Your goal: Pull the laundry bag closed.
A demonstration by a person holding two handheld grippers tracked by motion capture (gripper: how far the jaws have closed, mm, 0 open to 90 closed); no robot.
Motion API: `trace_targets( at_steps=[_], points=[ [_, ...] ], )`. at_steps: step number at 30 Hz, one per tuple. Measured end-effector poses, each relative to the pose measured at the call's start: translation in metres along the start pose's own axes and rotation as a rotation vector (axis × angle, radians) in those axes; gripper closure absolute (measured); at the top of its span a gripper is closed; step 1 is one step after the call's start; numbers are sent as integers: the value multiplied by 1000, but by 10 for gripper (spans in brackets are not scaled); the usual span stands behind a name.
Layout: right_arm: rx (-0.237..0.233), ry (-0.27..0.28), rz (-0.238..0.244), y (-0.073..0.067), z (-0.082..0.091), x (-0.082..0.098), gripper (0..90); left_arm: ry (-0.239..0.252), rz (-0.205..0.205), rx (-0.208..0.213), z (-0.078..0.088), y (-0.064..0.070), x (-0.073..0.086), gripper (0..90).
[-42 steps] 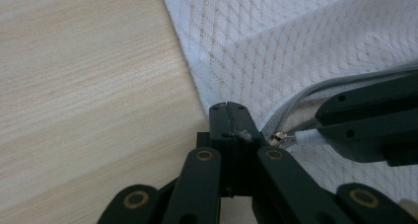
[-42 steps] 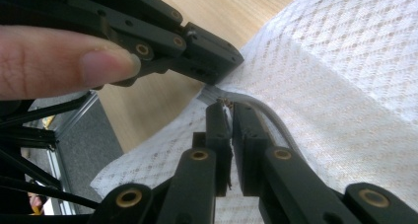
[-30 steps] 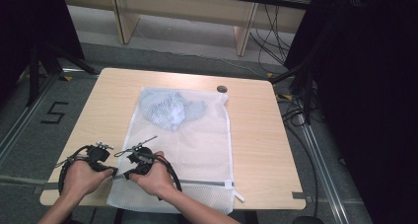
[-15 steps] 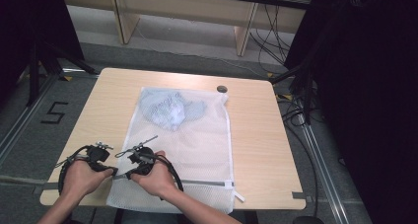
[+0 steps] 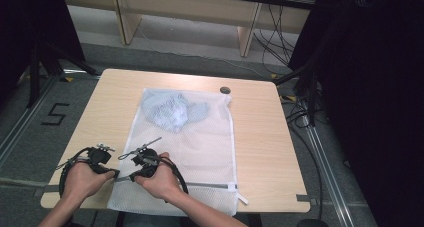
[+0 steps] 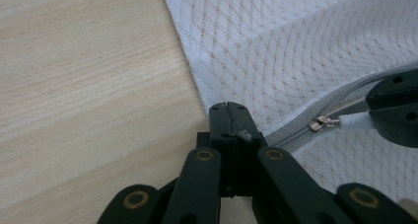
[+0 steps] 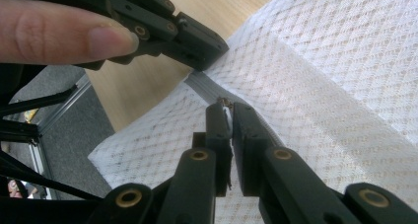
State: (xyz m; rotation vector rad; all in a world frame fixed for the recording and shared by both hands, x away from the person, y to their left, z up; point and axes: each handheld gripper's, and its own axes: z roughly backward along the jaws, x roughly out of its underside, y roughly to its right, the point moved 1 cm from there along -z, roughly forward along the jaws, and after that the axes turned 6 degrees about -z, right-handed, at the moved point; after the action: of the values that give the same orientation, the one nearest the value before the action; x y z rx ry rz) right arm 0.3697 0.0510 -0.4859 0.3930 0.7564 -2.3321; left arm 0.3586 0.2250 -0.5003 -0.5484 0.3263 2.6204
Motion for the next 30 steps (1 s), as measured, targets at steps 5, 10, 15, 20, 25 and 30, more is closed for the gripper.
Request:
trace_targets(
  at_steps=[5, 10, 15, 20, 25, 30],
  points=[
    [8, -3, 0, 1, 2, 0, 870, -2, 1, -1, 0, 0, 0, 899],
    [11, -4, 11, 1, 4, 1, 870, -1, 3, 0, 0, 0, 0, 899],
    [27, -12, 20, 2, 5, 2, 870, 0, 4, 1, 0, 0, 0, 899],
    [13, -7, 14, 2, 7, 3, 870, 4, 3, 3, 0, 0, 0, 899],
    [10, -8, 17, 3, 8, 4, 870, 1, 3, 1, 0, 0, 0, 899],
    [30, -14, 20, 5, 10, 5, 870, 5, 4, 4, 0, -1, 0, 899]
  ],
)
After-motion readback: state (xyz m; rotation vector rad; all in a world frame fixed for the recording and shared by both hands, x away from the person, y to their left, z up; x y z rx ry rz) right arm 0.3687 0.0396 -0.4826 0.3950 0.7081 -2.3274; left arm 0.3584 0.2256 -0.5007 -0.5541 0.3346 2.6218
